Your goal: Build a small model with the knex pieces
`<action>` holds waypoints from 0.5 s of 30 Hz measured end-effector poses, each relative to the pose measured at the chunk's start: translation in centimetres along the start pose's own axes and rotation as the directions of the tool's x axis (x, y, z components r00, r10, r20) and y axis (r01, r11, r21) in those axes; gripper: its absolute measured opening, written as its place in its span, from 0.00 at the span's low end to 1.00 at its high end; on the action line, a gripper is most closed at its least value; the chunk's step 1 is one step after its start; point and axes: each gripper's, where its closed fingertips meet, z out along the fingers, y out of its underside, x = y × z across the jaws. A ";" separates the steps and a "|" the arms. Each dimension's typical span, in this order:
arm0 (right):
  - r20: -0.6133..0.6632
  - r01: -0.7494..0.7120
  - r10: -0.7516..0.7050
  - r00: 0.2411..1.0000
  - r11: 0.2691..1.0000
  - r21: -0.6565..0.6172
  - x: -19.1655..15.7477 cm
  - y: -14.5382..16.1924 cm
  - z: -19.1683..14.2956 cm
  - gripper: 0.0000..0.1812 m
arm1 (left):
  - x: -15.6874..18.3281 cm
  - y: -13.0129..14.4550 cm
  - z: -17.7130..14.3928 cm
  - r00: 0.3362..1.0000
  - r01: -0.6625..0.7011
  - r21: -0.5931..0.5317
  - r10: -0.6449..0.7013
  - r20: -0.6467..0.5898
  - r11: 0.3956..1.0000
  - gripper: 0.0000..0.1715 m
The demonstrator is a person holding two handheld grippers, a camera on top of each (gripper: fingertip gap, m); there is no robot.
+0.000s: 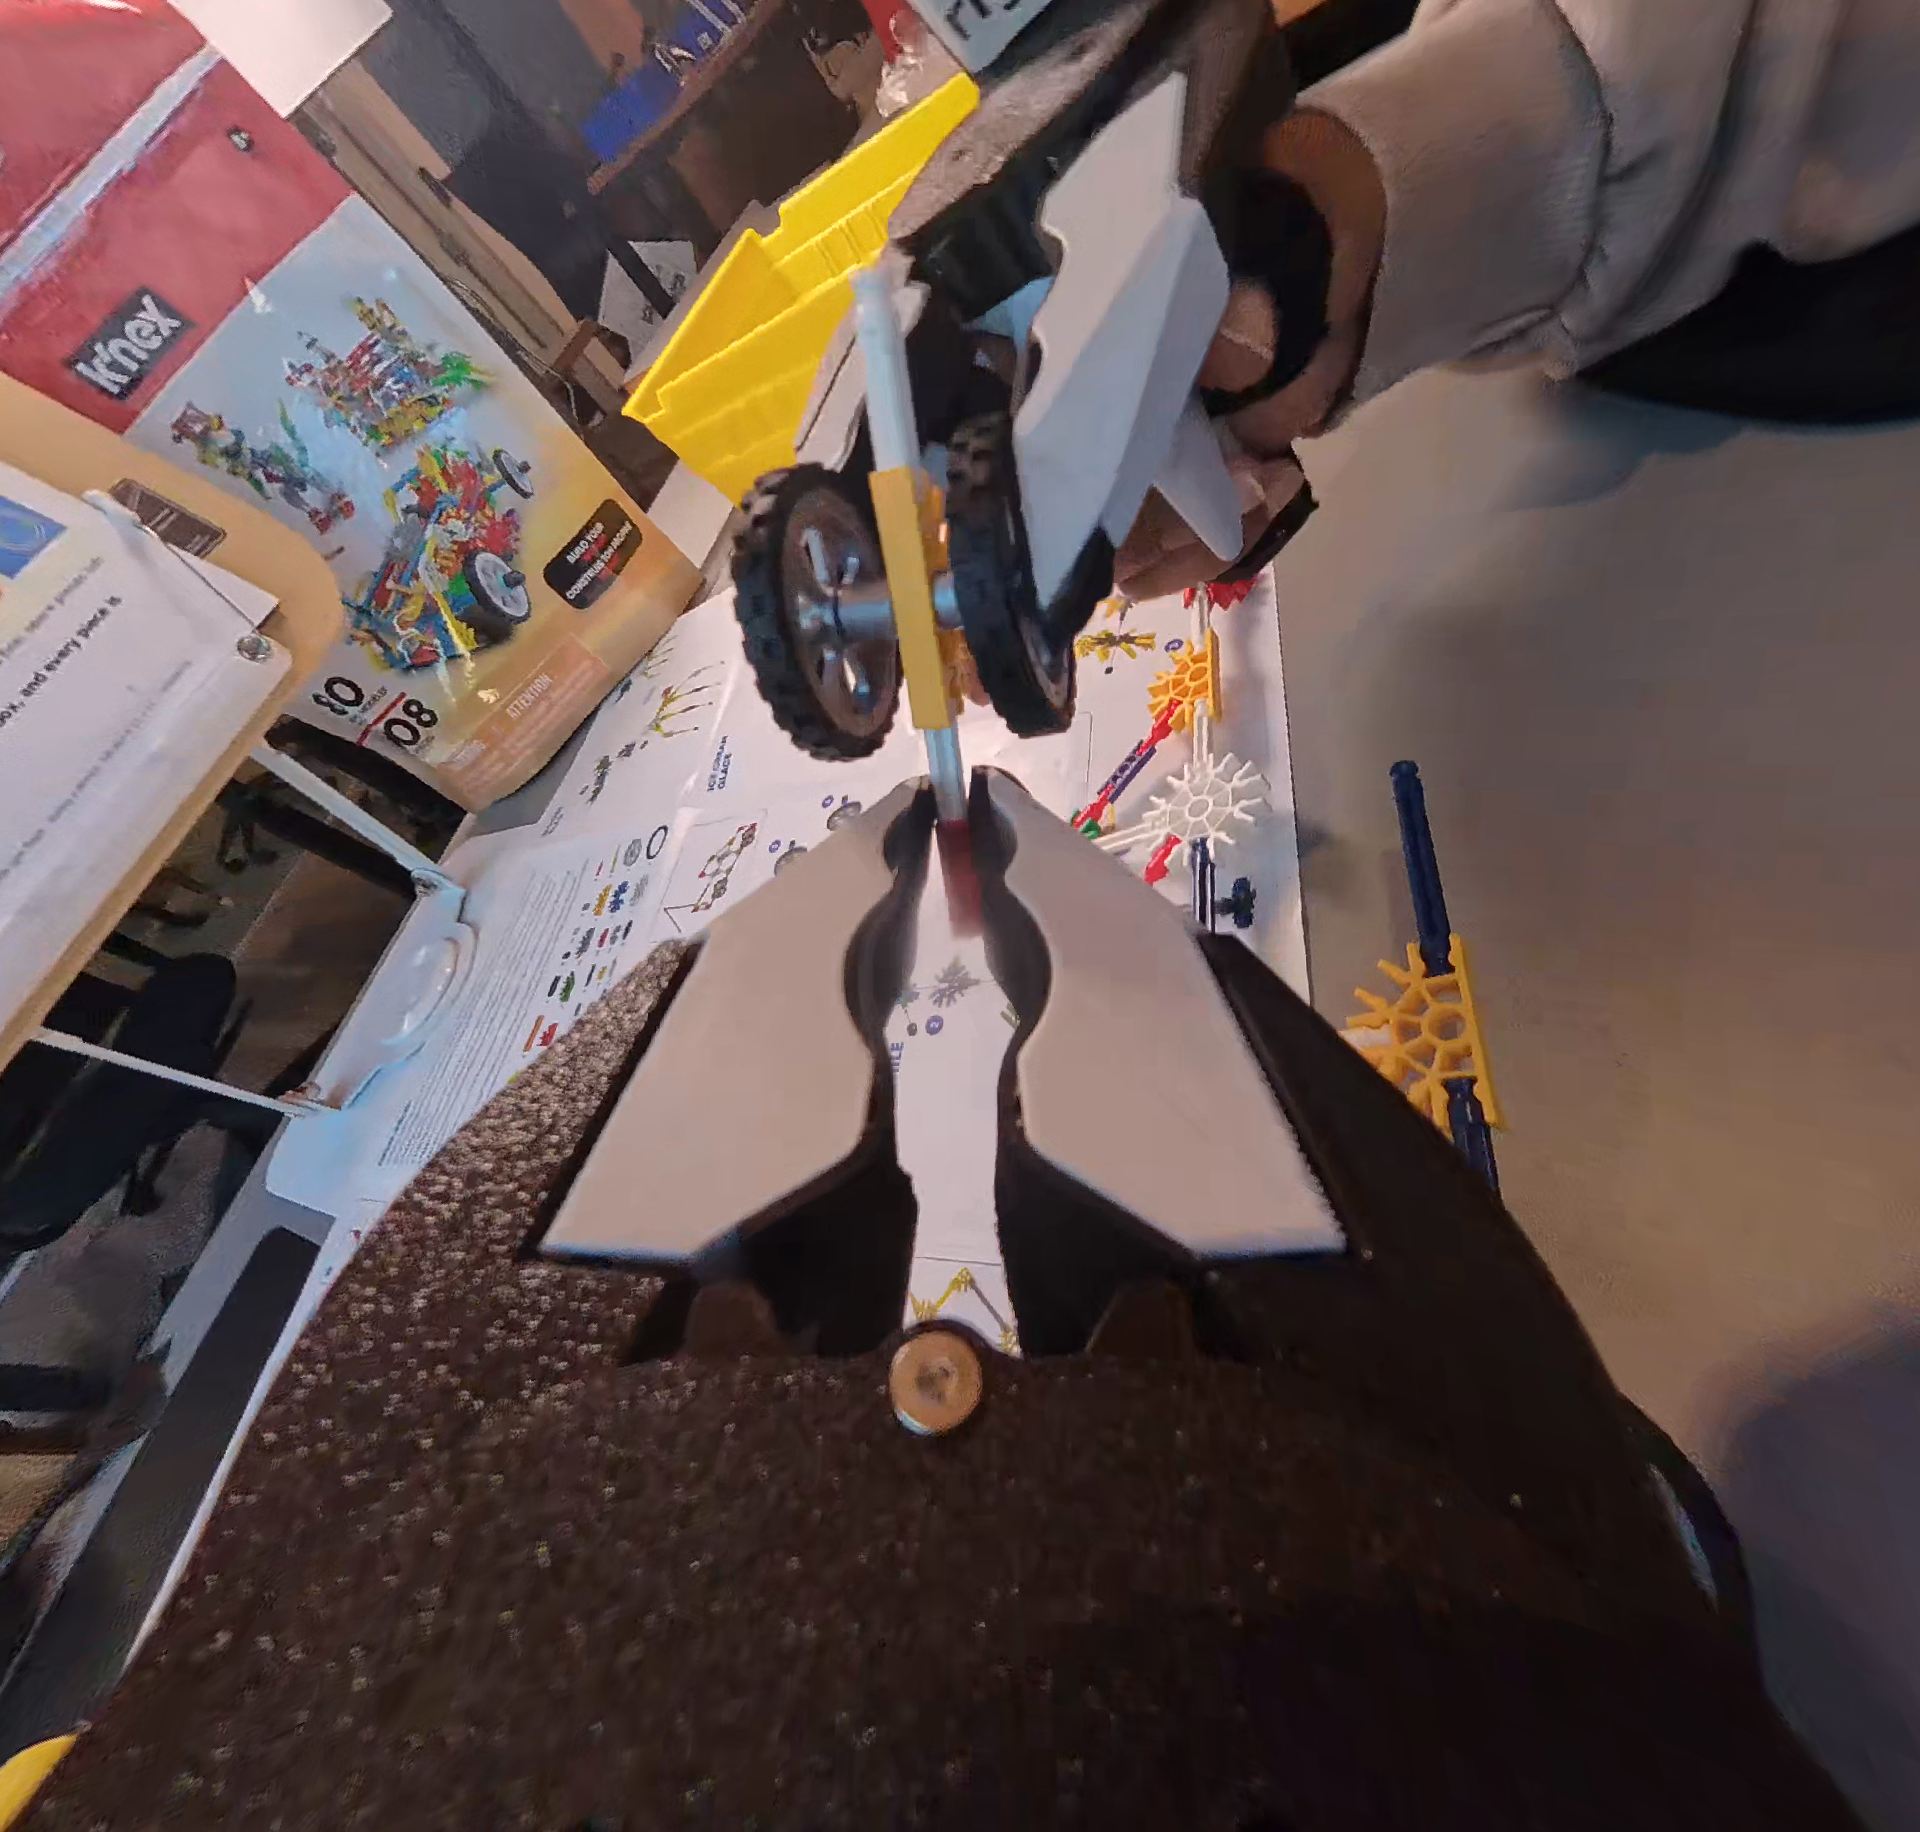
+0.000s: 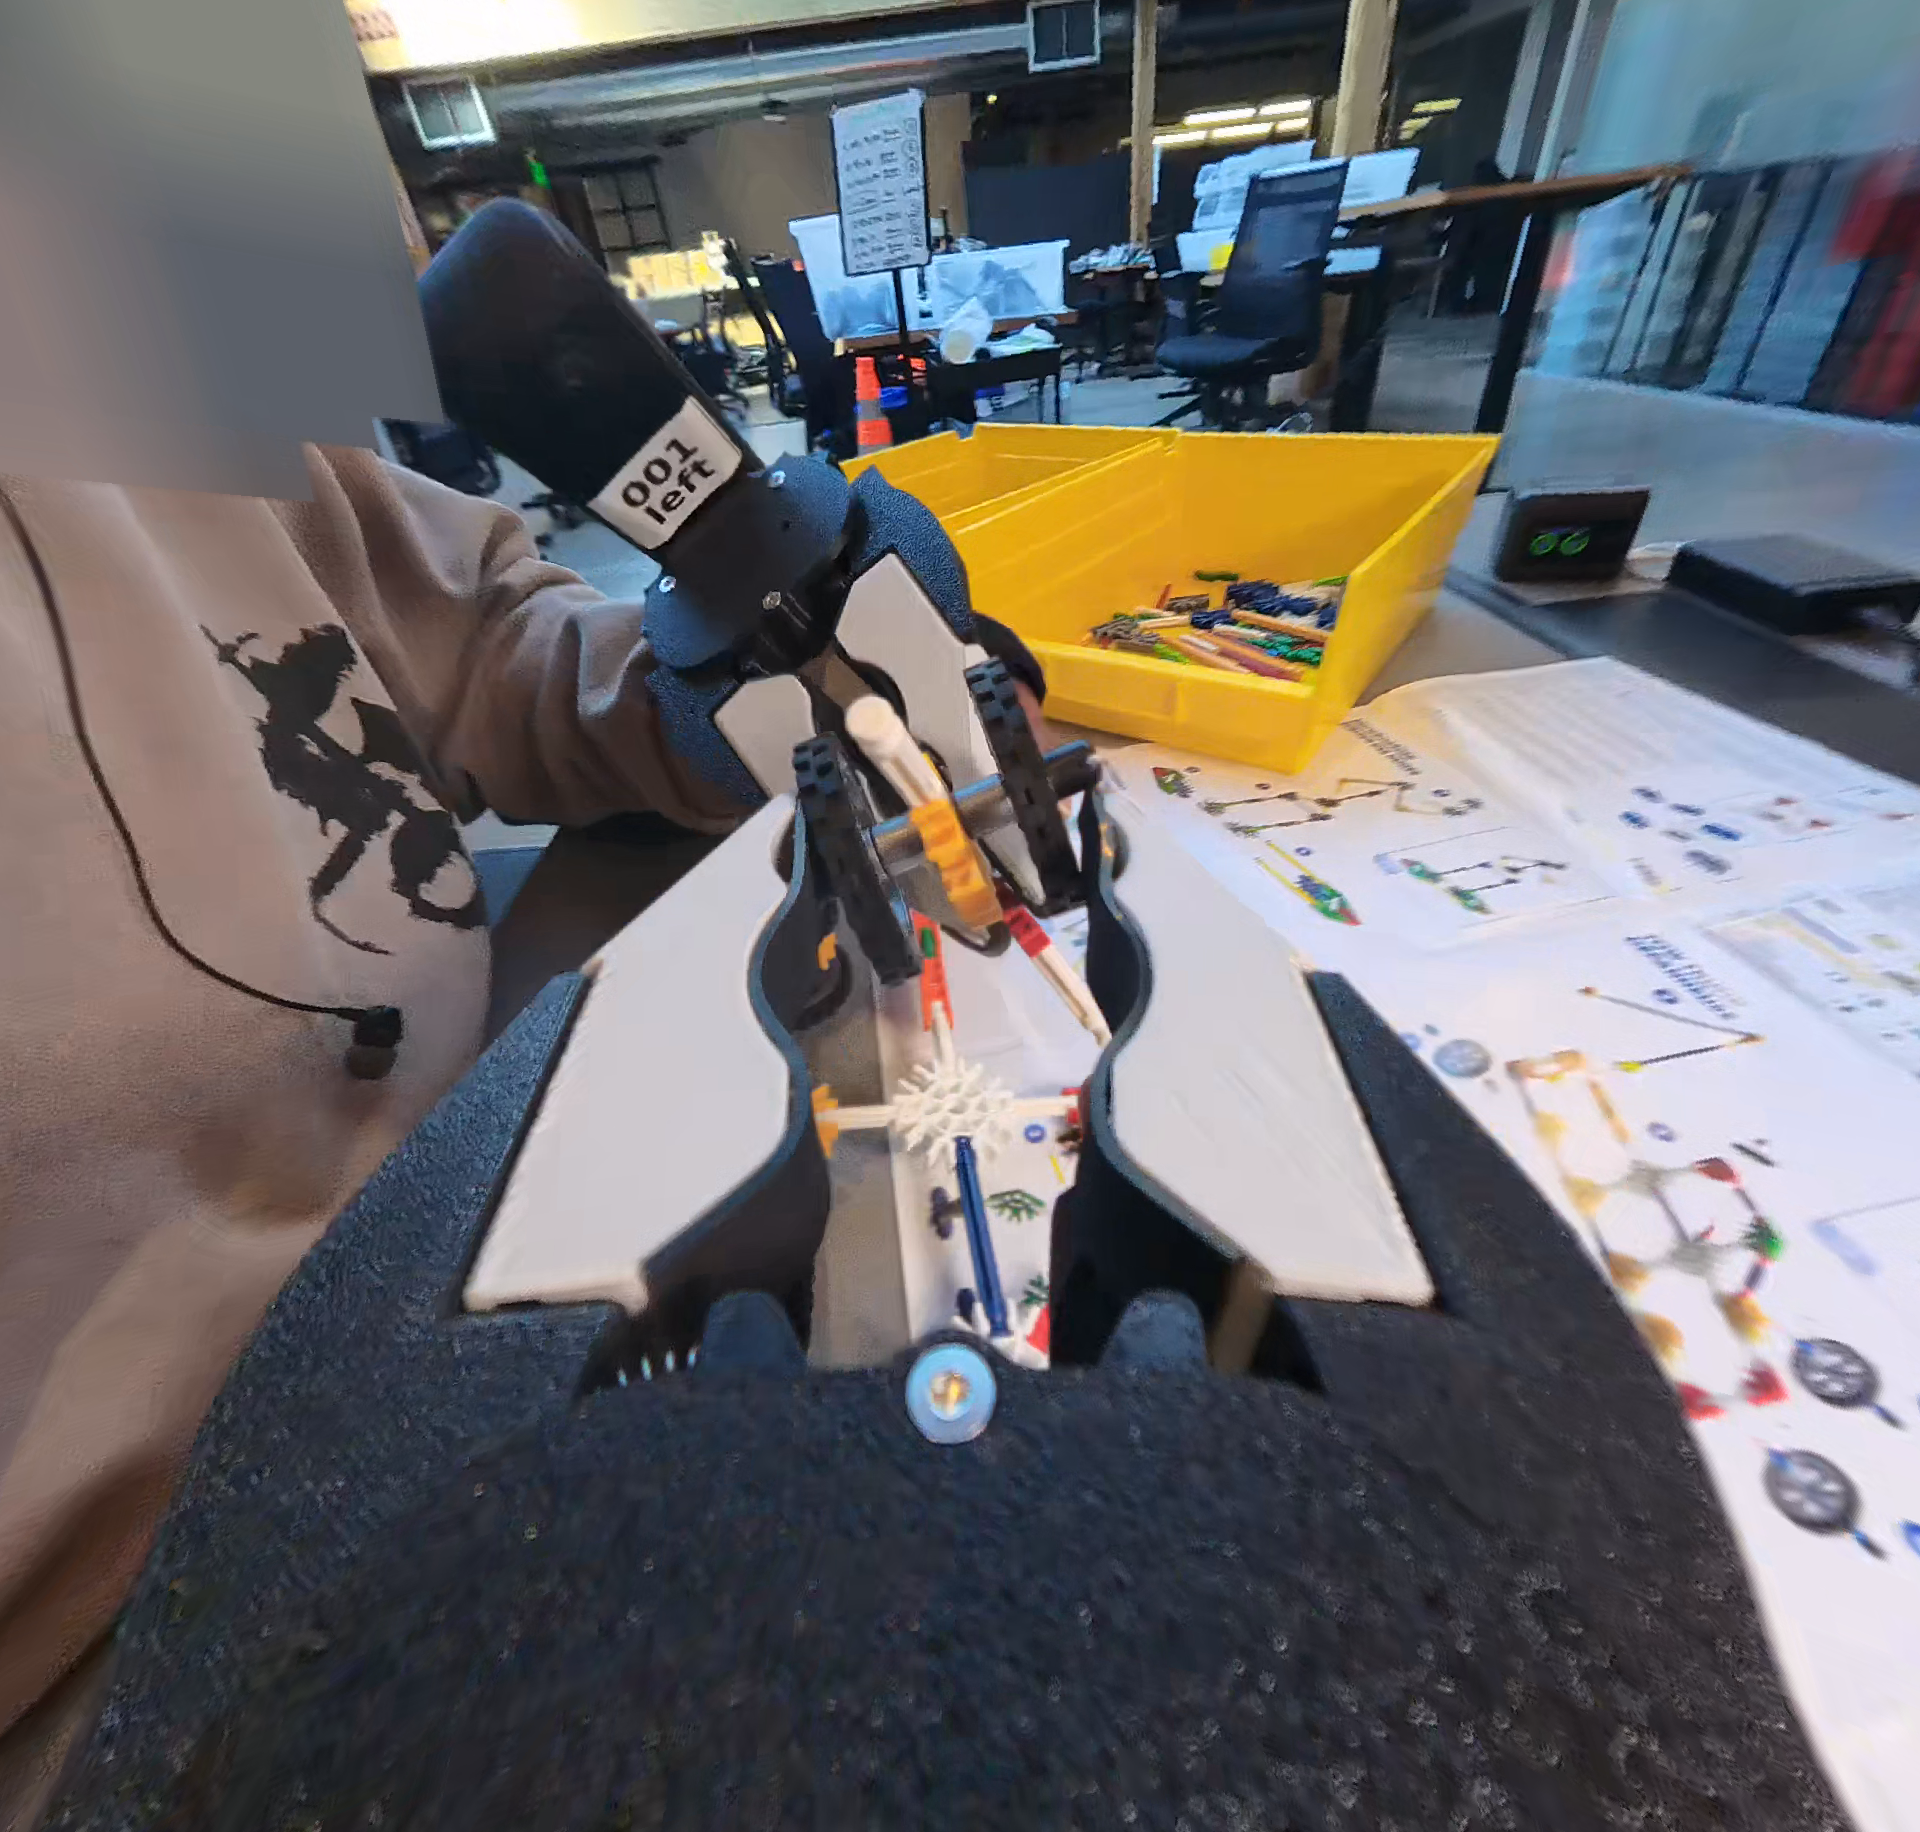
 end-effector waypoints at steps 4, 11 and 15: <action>0.079 -0.156 0.156 0.985 0.988 -0.003 -0.1 0.5 0.1 0.27 | 0.9 0.7 0.2 0.998 0.039 -0.021 -0.041 -0.057 0.999 0.04; 0.095 -0.383 0.374 0.923 0.916 0.115 2.0 -0.4 -0.5 0.26 | -0.5 0.3 -0.4 0.906 0.403 0.034 -0.394 -0.157 0.914 0.03; 0.169 -0.583 0.559 0.812 0.792 0.180 2.8 -0.9 -0.5 0.26 | -0.8 0.0 -0.9 0.800 0.575 0.087 -0.538 -0.266 0.813 0.03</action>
